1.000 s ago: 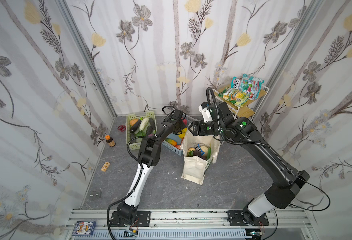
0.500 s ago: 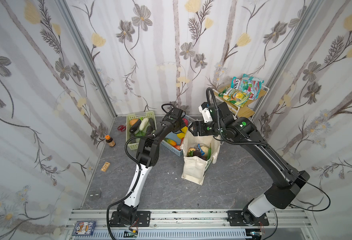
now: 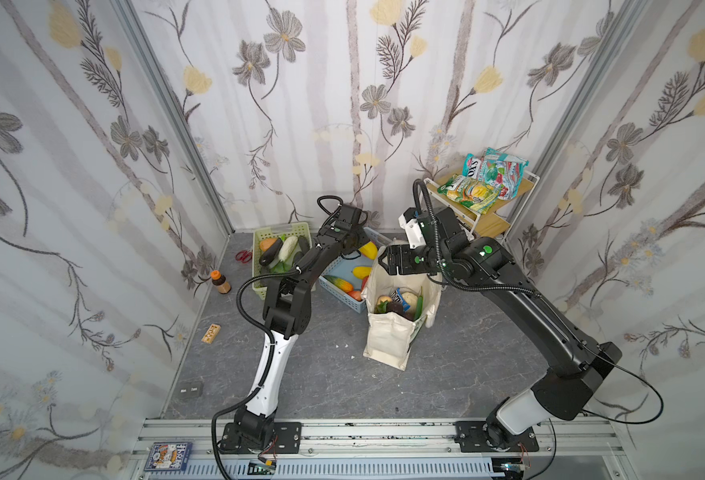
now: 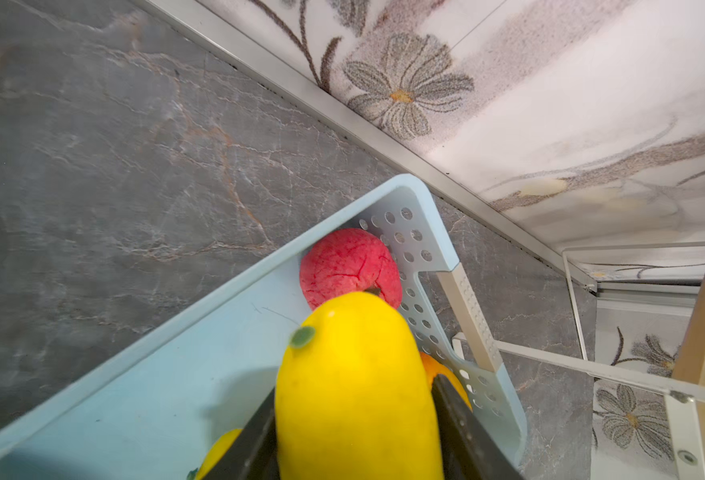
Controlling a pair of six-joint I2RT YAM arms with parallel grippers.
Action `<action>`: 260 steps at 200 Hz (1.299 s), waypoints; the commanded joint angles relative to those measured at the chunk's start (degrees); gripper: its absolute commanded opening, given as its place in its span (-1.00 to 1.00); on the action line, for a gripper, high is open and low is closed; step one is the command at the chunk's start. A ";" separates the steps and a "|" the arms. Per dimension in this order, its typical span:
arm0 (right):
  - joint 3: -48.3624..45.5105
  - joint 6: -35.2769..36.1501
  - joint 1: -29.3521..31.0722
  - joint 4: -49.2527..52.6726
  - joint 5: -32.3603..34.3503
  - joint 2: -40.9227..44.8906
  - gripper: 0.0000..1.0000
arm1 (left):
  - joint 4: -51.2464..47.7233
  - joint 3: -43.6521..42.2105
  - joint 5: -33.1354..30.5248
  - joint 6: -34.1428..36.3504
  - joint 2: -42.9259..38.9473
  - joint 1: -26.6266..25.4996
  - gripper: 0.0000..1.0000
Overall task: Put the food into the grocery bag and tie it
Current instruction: 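Lift the yellow papaya with the left gripper and carry it toward the tote bag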
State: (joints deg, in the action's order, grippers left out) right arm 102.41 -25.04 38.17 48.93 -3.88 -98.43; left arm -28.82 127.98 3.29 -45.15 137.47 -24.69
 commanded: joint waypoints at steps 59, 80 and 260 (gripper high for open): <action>-3.80 -1.66 -2.99 -5.46 3.15 1.41 0.68 | 1.90 -5.11 1.23 3.02 -10.62 0.68 0.04; -2.72 -1.30 -3.18 -5.92 3.38 0.85 0.68 | 2.79 -7.53 1.49 3.37 -14.14 0.70 0.04; -1.17 0.87 -6.29 -6.96 1.86 1.52 0.69 | 6.83 -16.36 7.04 1.61 -28.75 -3.40 0.08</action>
State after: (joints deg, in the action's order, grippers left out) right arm 102.10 -24.38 32.38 43.51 -1.54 -97.56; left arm -24.16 112.05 9.21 -42.70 109.71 -27.09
